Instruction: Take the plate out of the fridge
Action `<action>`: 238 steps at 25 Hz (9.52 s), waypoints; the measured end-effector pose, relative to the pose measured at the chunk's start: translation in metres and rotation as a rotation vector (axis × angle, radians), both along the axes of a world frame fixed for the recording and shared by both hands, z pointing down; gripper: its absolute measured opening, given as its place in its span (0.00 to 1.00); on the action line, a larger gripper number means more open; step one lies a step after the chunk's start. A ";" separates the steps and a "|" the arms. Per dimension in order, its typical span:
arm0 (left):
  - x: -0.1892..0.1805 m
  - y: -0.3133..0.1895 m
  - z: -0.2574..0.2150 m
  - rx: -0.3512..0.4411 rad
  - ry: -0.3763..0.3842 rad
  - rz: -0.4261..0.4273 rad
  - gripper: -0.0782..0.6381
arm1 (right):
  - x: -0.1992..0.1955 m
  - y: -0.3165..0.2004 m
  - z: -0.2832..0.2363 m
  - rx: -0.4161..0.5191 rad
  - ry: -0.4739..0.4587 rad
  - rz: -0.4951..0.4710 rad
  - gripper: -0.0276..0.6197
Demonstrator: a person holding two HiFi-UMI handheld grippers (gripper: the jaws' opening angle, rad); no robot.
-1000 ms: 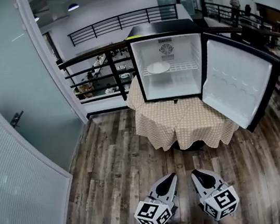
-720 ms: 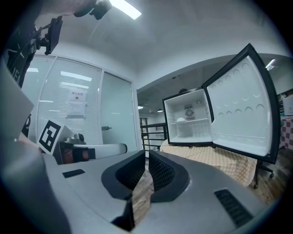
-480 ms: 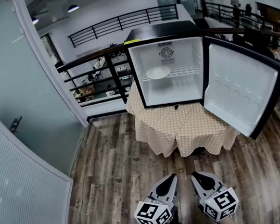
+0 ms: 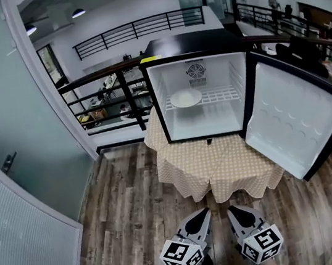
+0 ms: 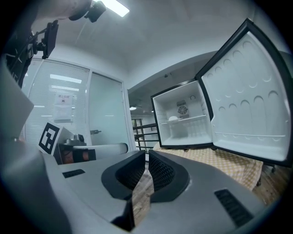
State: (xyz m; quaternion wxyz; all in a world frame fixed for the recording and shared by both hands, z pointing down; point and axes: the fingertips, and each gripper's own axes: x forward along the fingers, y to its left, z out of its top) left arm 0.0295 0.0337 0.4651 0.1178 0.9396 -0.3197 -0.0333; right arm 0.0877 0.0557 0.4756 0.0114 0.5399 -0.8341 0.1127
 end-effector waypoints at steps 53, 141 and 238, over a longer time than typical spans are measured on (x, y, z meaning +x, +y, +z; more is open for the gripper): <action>-0.002 -0.299 -0.002 -0.028 0.045 0.048 0.12 | -0.030 -0.307 0.007 -0.063 0.003 -0.018 0.11; 0.018 -0.388 -0.017 0.042 0.062 0.042 0.13 | 0.024 -0.420 -0.055 -0.258 -1.145 0.051 0.14; -0.005 -0.308 -0.037 0.065 0.063 0.052 0.13 | 0.036 -0.342 -0.035 -0.283 -1.330 0.195 0.15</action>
